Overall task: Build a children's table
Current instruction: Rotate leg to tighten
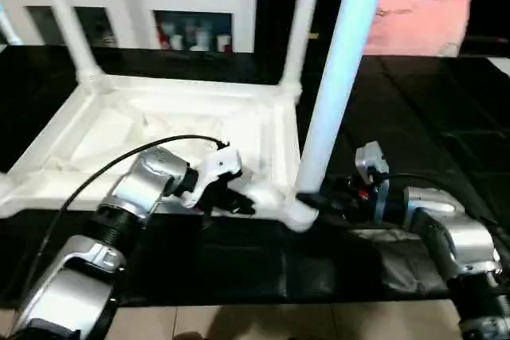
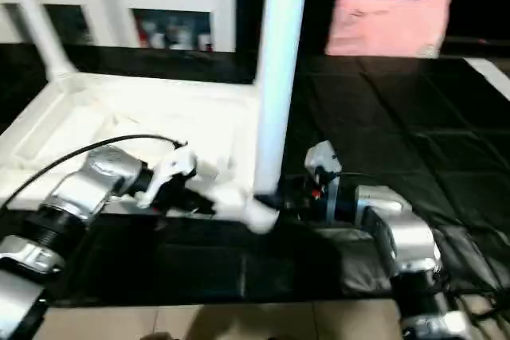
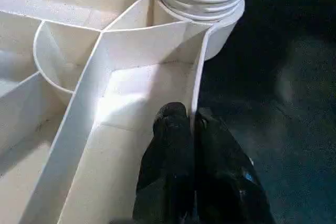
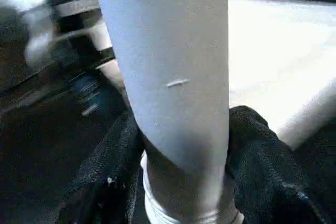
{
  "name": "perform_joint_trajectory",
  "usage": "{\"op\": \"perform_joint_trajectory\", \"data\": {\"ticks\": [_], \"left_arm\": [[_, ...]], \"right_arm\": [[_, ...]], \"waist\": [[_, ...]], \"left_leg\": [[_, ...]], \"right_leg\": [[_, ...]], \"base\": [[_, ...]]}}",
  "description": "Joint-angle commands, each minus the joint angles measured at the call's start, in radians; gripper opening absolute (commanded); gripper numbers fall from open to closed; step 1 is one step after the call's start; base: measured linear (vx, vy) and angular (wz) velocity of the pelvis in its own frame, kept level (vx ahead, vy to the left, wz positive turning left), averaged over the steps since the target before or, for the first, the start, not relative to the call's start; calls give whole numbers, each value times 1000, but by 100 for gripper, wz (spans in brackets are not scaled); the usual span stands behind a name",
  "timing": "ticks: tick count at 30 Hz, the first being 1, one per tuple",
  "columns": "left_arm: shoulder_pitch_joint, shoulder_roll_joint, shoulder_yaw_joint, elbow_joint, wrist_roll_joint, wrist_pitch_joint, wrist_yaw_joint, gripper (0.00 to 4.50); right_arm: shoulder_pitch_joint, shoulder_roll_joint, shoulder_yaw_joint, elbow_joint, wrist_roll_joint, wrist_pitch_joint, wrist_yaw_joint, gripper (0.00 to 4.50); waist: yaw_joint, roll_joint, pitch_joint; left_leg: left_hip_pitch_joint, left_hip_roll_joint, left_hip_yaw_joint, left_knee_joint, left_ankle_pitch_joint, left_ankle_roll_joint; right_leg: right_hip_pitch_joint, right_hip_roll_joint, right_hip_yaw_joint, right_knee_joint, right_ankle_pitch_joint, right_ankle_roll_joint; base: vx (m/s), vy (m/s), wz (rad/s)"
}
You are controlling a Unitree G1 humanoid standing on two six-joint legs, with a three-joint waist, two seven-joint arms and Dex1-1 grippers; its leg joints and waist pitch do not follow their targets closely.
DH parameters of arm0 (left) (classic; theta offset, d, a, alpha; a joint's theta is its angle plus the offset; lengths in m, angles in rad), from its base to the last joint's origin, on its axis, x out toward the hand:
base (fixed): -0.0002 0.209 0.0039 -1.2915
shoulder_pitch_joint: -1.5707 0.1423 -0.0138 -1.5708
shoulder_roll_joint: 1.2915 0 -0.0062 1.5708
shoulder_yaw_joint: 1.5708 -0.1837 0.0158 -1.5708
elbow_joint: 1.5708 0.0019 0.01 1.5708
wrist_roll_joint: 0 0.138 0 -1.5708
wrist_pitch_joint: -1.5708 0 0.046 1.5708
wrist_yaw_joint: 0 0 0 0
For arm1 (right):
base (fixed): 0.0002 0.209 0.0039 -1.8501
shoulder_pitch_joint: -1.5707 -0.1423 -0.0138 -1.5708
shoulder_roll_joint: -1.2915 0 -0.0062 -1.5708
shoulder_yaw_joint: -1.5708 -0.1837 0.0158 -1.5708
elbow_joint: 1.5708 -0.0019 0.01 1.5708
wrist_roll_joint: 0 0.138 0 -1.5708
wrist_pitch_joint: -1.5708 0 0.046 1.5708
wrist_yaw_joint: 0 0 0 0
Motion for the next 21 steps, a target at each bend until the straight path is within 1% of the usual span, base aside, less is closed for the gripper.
{"op": "perform_joint_trajectory", "data": {"ticks": [1, 2, 3, 4, 5, 6, 7, 8, 9, 10, 11, 12, 13, 14, 15, 16, 17, 18, 20, 21], "left_arm": [[-55, -75, 100, -74, -55, 58, 165, 0], [-71, -117, 122, -71, -53, 88, 242, 0], [-79, -136, 129, -68, -53, 100, 276, 0], [-79, -136, 129, -68, -53, 100, 276, 0], [-96, -177, 146, -48, -49, 110, 353, 0], [-103, -193, 147, -38, -44, 107, 379, 0], [-103, -193, 147, -38, -44, 107, 379, 0], [-107, -201, 146, -33, -41, 107, 394, 0], [-112, -218, 140, -23, -30, 99, 422, 0], [-113, -219, 139, -22, -28, 97, 425, 0], [-115, -227, 131, -15, -18, 88, 438, 0], [-115, -227, 128, -16, -14, 88, 440, 0], [-112, -223, 114, -19, 9, 87, 455, 0], [-109, -216, 110, -23, 18, 89, 458, 0], [-109, -215, 110, -23, 19, 89, 458, 0], [-108, -212, 109, -24, 22, 91, 460, 0], [-106, -204, 107, -24, 27, 89, 462, 0], [-103, -196, 107, -21, 28, 85, 461, 0], [-102, -191, 107, -18, 27, 82, 466, 0], [-100, -177, 105, -8, 27, 71, 461, 0]], "right_arm": [[-4, 84, 67, 71, -37, 32, -118, 204], [-27, 132, 63, 118, -70, 22, -224, 204], [-41, 154, 62, 141, -83, 19, -267, 204], [-41, 154, 62, 141, -83, 19, -267, 204], [-85, 197, 55, 206, -111, 13, -369, 204], [-110, 214, 49, 241, -121, 11, -417, 204], [-110, 214, 49, 241, -121, 11, -417, 201], [-125, 225, 44, 262, -128, 10, -447, 201], [-175, 248, 25, 326, -128, -6, -514, 200], [-184, 251, 21, 337, -127, -9, -524, 200], [-228, 269, -1, 389, -118, -25, -573, 199], [-239, 274, -9, 401, -116, -28, -585, 199], [-300, 299, -53, 466, -117, -47, -656, 199], [-317, 305, -65, 480, -126, -56, -676, 199], [-317, 305, -66, 481, -127, -56, -677, 199], [-321, 306, -68, 483, -133, -59, -683, 199], [-321, 308, -74, 485, -132, -61, -682, 199], [-316, 306, -77, 480, -128, -64, -674, 199], [-318, 307, -81, 490, -127, -73, -676, 269], [-306, 303, -74, 477, -129, -85, -661, 272]], "waist": [[7, 0, -75], [-2, 0, -78], [-12, -4, -76], [-14, -2, -76], [-16, 3, -76], [-21, 2, -75], [-19, 3, -73], [-17, 5, -74], [-16, 6, -75], [-19, 7, -75], [-20, 8, -76], [-19, 9, -75], [-21, 2, -76], [-24, 5, -77], [-25, 5, -76], [-23, 6, -77], [-21, 4, -79], [-20, 5, -79], [-18, 6, -79], [-17, 10, -78]], "left_leg": [[-11, 21, -8, -64, -110, 24], [-12, 18, -8, -62, -108, 28], [-14, 16, -7, -62, -108, 34], [-12, 15, -6, -61, -107, 38], [-11, 14, -5, -60, -112, 49], [-10, 14, -5, -60, -117, 52], [-5, 12, -3, -60, -126, 55], [-7, 14, -5, -61, -126, 59], [-7, 17, -6, -62, -122, 59], [-8, 18, -8, -63, -124, 56], [-5, 20, -7, -63, -135, 52], [-3, 19, -7, -63, -144, 51], [-2, 21, -6, -63, -144, 51], [-8, 22, -10, -65, -130, 47], [-6, 20, -7, -63, -126, 49], [-6, 21, -6, -63, -112, 56], [-6, 22, -6, -63, -97, 62], [-6, 23, -6, -63, -90, 65], [-6, 24, -5, -63, -84, 71], [-6, 23, -5, -63, -89, 71]], "right_leg": [[67, -69, 60, -81, -346, -105], [70, -68, 58, -83, -338, -111], [69, -66, 58, -84, -338, -116], [70, -66, 57, -85, -339, -117], [68, -65, 58, -88, -342, -118], [67, -63, 57, -90, -348, -119], [63, -62, 57, -94, -363, -115], [65, -63, 58, -94, -359, -110], [65, -64, 59, -91, -347, -112], [65, -64, 58, -87, -339, -118], [63, -65, 60, -87, -330, -124], [64, -64, 59, -89, -333, -126], [62, -67, 62, -88, -325, -129], [66, -66, 62, -78, -305, -136], [65, -66, 63, -80, -289, -139], [67, -66, 66, -74, -257, -147], [67, -66, 68, -69, -224, -157], [68, -66, 69, -67, -209, -163], [68, -67, 69, -64, -188, -175], [69, -68, 69, -64, -190, -175]], "base": [[0, 0, 0], [0, 0, 0], [0, 0, 0], [0, 0, 0], [0, 0, 0], [0, 0, 0], [0, 0, 0], [0, 0, 0], [0, 0, 0], [0, 0, 0], [0, 0, 0], [0, 0, 0], [0, 0, 0], [0, 0, 0], [0, 0, 0], [0, 0, 0], [0, 0, 0], [0, 0, 0], [0, 0, 0], [0, 0, 0]]}}
